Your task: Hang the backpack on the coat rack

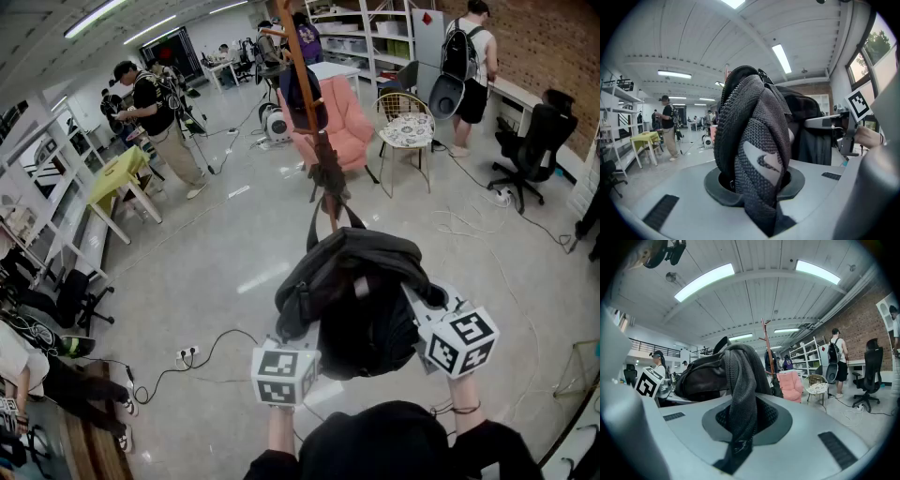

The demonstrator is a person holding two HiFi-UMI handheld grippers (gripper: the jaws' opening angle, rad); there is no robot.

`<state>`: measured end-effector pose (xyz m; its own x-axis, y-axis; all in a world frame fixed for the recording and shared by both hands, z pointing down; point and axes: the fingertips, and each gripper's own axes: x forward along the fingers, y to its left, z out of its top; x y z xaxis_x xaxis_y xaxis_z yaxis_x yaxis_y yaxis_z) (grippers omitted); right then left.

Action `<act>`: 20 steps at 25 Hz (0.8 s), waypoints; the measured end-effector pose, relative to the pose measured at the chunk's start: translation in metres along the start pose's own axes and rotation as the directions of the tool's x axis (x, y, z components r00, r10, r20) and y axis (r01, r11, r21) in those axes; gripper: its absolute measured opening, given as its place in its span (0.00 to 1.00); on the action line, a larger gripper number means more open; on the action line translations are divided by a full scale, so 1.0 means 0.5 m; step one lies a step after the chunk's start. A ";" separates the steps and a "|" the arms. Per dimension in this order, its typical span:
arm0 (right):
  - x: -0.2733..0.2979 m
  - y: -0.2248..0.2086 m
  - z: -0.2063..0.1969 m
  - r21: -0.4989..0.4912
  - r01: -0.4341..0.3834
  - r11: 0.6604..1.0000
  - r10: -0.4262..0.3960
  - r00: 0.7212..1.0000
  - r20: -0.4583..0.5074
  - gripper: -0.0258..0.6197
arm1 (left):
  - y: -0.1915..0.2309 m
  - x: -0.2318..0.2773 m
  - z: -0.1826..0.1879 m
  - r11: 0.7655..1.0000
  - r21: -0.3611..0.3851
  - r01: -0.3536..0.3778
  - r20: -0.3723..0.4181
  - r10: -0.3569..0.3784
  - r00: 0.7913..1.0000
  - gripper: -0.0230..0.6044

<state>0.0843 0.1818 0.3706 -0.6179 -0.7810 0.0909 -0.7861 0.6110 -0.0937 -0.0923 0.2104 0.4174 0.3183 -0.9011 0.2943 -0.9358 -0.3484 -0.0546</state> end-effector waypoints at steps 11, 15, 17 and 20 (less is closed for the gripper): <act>0.028 -0.016 -0.025 0.025 0.013 1.000 -0.013 1.000 -0.013 0.10 | 0.011 0.031 -0.020 1.000 -0.001 0.016 -0.027 -0.016 1.000 0.22; 0.044 -0.009 -0.042 0.050 0.027 0.998 -0.026 0.999 -0.021 0.10 | 0.031 0.039 -0.032 1.000 0.016 0.023 -0.042 -0.022 0.999 0.22; 0.050 -0.011 -0.051 0.064 0.035 0.997 -0.034 0.999 -0.023 0.10 | 0.035 0.045 -0.037 0.999 0.024 0.030 -0.051 -0.028 0.998 0.22; 0.060 -0.020 -0.064 0.076 0.042 0.996 -0.040 0.999 -0.026 0.10 | 0.039 0.061 -0.047 0.999 0.027 0.037 -0.063 -0.036 0.997 0.22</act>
<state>0.0730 0.1562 0.4060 -0.5860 -0.8012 0.1206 -0.8078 0.5660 -0.1647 -0.1046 0.1820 0.4480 0.3412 -0.8700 0.3558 -0.9187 -0.3887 -0.0694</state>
